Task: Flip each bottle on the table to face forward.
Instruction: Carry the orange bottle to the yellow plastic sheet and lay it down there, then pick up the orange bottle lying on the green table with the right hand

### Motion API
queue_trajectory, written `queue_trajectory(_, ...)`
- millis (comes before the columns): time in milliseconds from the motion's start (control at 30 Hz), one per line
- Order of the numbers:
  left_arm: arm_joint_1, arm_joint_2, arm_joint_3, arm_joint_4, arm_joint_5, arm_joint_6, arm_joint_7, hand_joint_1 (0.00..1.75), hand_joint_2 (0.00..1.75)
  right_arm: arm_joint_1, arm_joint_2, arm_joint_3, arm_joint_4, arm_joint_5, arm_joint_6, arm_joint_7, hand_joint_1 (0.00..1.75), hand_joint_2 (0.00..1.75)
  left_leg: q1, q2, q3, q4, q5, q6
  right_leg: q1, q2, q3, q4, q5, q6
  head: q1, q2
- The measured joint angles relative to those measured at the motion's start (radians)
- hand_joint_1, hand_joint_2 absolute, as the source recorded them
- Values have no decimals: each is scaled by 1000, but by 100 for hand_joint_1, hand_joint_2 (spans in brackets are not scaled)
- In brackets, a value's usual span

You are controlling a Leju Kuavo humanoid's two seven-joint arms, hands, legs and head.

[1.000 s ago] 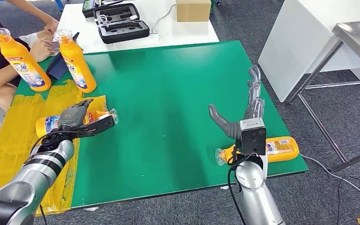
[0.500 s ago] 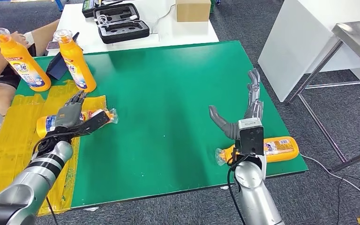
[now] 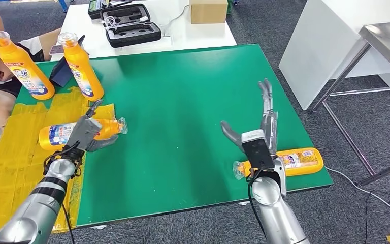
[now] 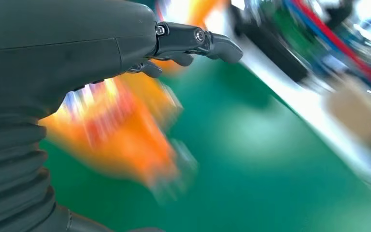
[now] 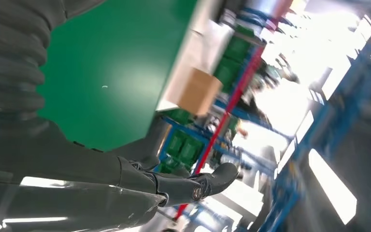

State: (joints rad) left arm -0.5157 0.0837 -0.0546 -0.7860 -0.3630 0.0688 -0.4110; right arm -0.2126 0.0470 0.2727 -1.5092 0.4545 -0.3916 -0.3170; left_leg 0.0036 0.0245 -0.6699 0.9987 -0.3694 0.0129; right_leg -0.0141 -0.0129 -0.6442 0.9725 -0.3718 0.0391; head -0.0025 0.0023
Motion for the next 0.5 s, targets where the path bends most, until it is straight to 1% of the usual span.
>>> queue_trajectory(67,87,0,6,-132,162,-150,-13,0,175,-2,-40,18,29,67,48,25,0,175,0,0,0,0,-1,0,0,0,0,0,0,0,0,0)
queue_trajectory(100,131,0,9,-192,221,-202,-16,0,175,-4,-61,27,45,95,74,34,0,175,-1,0,0,0,-1,0,-1,0,0,0,-1,0,0,0)
queue_trajectory(133,172,0,11,-248,270,-246,-20,0,175,-7,-84,36,62,117,100,41,0,175,-1,0,0,0,-2,1,-1,0,0,-1,-1,0,0,0)
queue_trajectory(200,240,-1,12,-330,345,-304,-25,0,175,-13,-134,52,94,134,160,39,0,175,-1,-2,0,0,-2,1,-1,-1,0,-1,-2,0,0,0)
queue_trajectory(267,291,-6,13,-382,415,-343,-27,0,175,-16,-184,61,123,128,211,29,0,175,-1,-4,-1,0,-2,1,-1,-2,0,-1,-2,1,0,0)
queue_trajectory(333,326,-13,14,-415,459,-361,-27,0,175,-16,-224,64,145,122,232,22,0,175,-1,-5,-1,0,-2,1,-1,-3,1,-1,-3,1,0,0)
queue_trajectory(400,346,-18,15,-440,470,-365,-26,0,175,-16,-252,66,159,120,238,18,0,175,-1,-5,-1,0,-2,1,0,-3,1,-1,-2,2,0,0)
queue_trajectory(500,360,-23,17,-459,478,-366,-26,0,175,-16,-275,69,170,116,247,17,0,175,-1,-5,0,0,-2,1,0,-3,1,-1,-2,1,0,0)
